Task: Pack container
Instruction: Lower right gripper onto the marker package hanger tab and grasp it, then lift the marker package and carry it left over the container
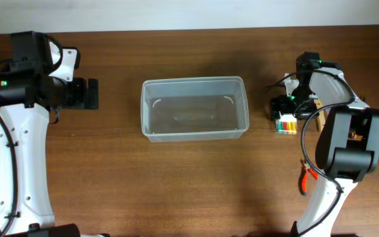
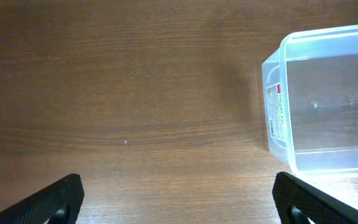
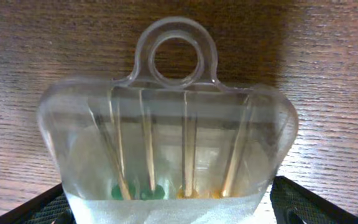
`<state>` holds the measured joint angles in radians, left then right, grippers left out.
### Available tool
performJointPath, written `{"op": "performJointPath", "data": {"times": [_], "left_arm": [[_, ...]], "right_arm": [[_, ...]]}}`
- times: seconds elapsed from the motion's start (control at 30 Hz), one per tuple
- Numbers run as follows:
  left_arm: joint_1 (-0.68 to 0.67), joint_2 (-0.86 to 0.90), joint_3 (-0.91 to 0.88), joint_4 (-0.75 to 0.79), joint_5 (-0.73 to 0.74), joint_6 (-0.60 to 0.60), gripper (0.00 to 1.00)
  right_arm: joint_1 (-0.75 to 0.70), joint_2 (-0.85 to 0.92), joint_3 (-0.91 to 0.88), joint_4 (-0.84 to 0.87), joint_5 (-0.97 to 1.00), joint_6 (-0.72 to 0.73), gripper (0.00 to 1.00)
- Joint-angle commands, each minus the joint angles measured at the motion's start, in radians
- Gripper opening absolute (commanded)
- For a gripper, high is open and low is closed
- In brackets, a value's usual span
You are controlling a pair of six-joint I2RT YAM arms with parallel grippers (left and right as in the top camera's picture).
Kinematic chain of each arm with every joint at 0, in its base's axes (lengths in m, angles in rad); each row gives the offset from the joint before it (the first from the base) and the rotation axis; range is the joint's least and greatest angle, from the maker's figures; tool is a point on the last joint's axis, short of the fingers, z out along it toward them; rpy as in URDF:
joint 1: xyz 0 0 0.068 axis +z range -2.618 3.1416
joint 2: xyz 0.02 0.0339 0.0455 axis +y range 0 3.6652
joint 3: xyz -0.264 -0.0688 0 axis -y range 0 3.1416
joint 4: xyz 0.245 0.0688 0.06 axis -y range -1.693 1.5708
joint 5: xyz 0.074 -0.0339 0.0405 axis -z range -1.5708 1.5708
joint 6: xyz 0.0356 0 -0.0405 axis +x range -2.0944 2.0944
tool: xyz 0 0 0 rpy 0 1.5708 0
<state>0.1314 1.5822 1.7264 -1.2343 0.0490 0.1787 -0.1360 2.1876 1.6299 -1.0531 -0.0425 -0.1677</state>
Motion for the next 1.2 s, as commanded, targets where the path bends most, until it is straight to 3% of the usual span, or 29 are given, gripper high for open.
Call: {"op": "performJointPath", "data": {"times": [0.0, 0.47, 0.77, 1.17], "left_arm": [[0.003, 0.010, 0.015, -0.009, 0.006, -0.008, 0.99], [0.003, 0.010, 0.015, -0.009, -0.019, -0.007, 0.99], [0.003, 0.010, 0.015, -0.008, -0.020, -0.005, 0.99], [0.003, 0.010, 0.015, -0.008, -0.020, -0.005, 0.99]], "right_arm": [[0.006, 0.019, -0.011, 0.002, -0.009, -0.012, 0.94], [0.006, 0.030, -0.011, 0.003, -0.005, -0.011, 1.00], [0.006, 0.030, -0.011, 0.001, -0.005, -0.011, 0.82], [0.006, 0.029, 0.029, -0.042, -0.005, -0.010, 0.73]]}}
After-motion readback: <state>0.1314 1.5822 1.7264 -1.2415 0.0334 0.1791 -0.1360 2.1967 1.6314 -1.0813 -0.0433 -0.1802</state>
